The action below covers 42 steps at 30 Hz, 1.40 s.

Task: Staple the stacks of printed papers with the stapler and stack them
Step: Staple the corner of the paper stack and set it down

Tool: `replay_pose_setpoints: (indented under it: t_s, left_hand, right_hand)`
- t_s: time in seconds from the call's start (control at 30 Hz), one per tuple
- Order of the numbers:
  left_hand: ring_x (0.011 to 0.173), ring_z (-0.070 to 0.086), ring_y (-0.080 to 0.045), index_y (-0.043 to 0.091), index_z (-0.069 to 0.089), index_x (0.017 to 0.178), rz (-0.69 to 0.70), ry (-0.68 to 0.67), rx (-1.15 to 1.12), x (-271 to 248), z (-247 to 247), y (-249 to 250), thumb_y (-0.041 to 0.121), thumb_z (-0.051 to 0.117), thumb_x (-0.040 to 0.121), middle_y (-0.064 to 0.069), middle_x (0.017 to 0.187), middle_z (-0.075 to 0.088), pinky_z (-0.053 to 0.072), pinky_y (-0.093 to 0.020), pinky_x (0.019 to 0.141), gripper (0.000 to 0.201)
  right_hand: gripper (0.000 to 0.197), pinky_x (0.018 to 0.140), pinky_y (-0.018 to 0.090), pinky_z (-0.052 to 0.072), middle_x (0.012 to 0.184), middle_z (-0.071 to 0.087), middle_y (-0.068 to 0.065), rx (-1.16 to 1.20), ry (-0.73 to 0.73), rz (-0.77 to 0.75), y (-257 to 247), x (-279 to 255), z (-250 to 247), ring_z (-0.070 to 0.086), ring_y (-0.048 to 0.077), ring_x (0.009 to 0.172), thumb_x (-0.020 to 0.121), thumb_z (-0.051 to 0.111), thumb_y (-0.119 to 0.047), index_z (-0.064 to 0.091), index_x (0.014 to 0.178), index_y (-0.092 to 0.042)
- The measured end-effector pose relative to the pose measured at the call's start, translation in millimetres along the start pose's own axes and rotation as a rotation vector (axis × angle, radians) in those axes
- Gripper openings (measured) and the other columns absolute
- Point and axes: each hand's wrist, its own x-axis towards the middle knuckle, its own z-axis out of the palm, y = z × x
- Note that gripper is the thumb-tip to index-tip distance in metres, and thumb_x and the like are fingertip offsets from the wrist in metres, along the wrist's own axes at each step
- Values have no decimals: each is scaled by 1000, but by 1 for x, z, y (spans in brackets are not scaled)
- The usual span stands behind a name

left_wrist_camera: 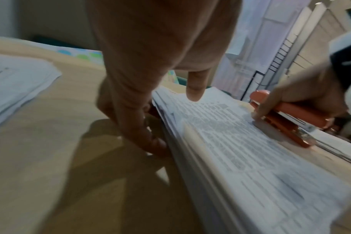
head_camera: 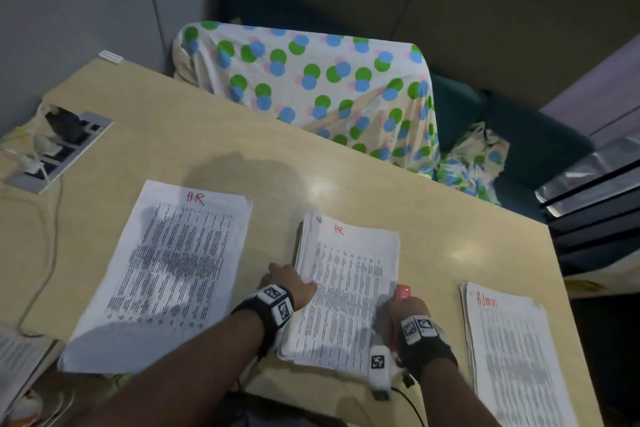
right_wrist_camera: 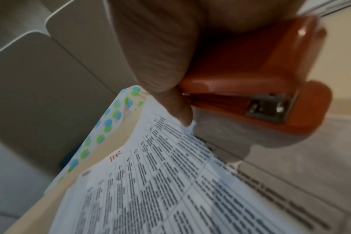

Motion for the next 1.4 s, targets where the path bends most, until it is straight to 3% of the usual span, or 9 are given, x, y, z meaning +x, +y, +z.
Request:
replay_pose_setpoints:
  t_s: [0.1,0.27,0.37,0.57,0.73,0.9,1.07,1.23,1.4]
  left_hand:
    - [115,53,-34,8,42,129,-65,3,-40,2,-4,1,59,58,72,-16,132,42,49,-39,97,78]
    - [117,56,-34,-4,41,132,-76,-94,-255,0,-3,8,40,64,80,-19,134,53,49,-33,95,72]
    - [116,56,-33,3,44,134,-68,-118,-204,-6,-3,6,47,59,80,-17,135,52,49,-35,96,72]
    - [114,59,-32,4,42,130,-46,-47,-406,-9,-9,8,39,68,81,-13,130,57,47,-28,90,66]
    - [91,63,-22,9,62,110,210,157,-569,-27,-38,23,24,63,88,-2,106,68,51,-26,81,27]
    - [70,67,6,20,60,100,554,100,-850,-55,-70,28,13,62,88,11,87,66,51,-10,52,14]
    - [68,65,-26,3,64,98,702,31,-1004,-67,-68,18,4,68,83,-14,83,66,58,-35,60,16]
    - [81,70,-6,42,64,99,850,125,-818,-70,-72,18,39,77,71,15,94,73,58,-20,68,31]
    - [96,64,5,44,54,115,975,236,-796,-73,-92,31,22,81,72,18,100,69,54,-15,80,56]
  right_hand:
    - [42,62,46,62,76,75,5,60,3,-47,31,53,12,74,29,64,57,67,-33,63,97,-21]
    - [10,59,41,63,77,73,8,-82,-29,-133,10,7,11,74,26,65,77,60,-22,65,85,-17]
    - [17,62,35,63,80,73,5,-133,-27,-205,14,12,14,73,22,67,82,61,-23,66,96,-15]
    - [29,79,46,60,87,71,1,-96,28,-332,3,3,10,71,28,79,73,69,-15,61,99,-24]
    - [24,67,50,61,78,69,7,69,116,-505,-17,-12,-4,69,30,67,73,70,-17,56,89,-29]
    - [28,46,42,53,69,66,30,325,198,-613,-41,-29,-28,62,33,47,78,74,-11,52,94,-4]
    - [31,35,25,43,81,68,28,335,84,-592,-35,-32,-25,57,24,47,82,73,-7,54,105,-1]
    - [33,37,25,46,85,70,23,326,95,-630,-27,-37,-28,60,33,55,82,73,-11,54,109,-10]
    - [46,58,37,55,83,72,12,347,199,-844,-38,-49,-52,67,32,65,72,77,-39,58,108,-19]
